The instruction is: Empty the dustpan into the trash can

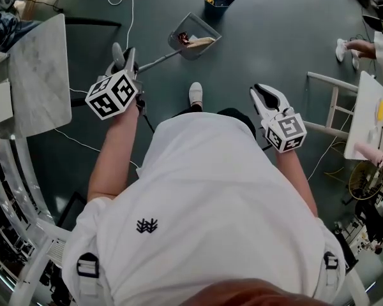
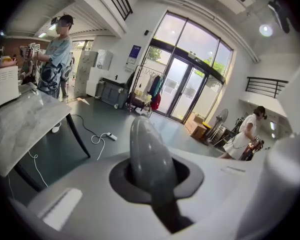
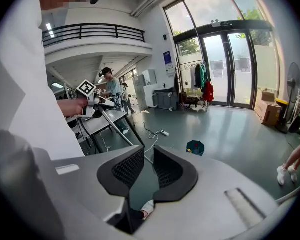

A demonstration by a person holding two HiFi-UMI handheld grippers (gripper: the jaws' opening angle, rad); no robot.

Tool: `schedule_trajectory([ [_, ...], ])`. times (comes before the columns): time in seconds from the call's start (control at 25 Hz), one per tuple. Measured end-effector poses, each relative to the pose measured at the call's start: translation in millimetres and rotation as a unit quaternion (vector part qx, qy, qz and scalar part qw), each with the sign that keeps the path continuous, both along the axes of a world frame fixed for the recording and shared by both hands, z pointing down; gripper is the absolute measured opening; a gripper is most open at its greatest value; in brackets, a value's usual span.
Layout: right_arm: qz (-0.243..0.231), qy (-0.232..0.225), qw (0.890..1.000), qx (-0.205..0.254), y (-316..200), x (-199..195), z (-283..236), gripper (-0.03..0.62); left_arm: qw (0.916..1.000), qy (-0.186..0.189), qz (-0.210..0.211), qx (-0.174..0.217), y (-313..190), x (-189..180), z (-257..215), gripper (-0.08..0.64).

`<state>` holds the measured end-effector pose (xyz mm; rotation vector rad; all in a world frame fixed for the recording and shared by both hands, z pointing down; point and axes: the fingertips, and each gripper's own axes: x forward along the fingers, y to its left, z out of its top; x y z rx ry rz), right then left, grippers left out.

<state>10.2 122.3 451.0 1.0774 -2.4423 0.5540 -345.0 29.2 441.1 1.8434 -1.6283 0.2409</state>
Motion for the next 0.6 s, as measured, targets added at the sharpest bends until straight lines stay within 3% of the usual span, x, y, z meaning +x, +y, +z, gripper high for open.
schedule_trajectory([
  [0.24, 0.01, -0.01, 1.0, -0.001, -42.3, 7.7, -4.1, 0.058, 0.9998, 0.004, -0.009, 0.015, -67.1, 1.4, -10.2, 0.083],
  [0.6, -0.006, -0.025, 1.0, -0.004, -133.2, 55.5, 5.7, 0.058, 0.9994, -0.021, -0.008, 0.027, -174.6, 44.1, -18.2, 0.083],
])
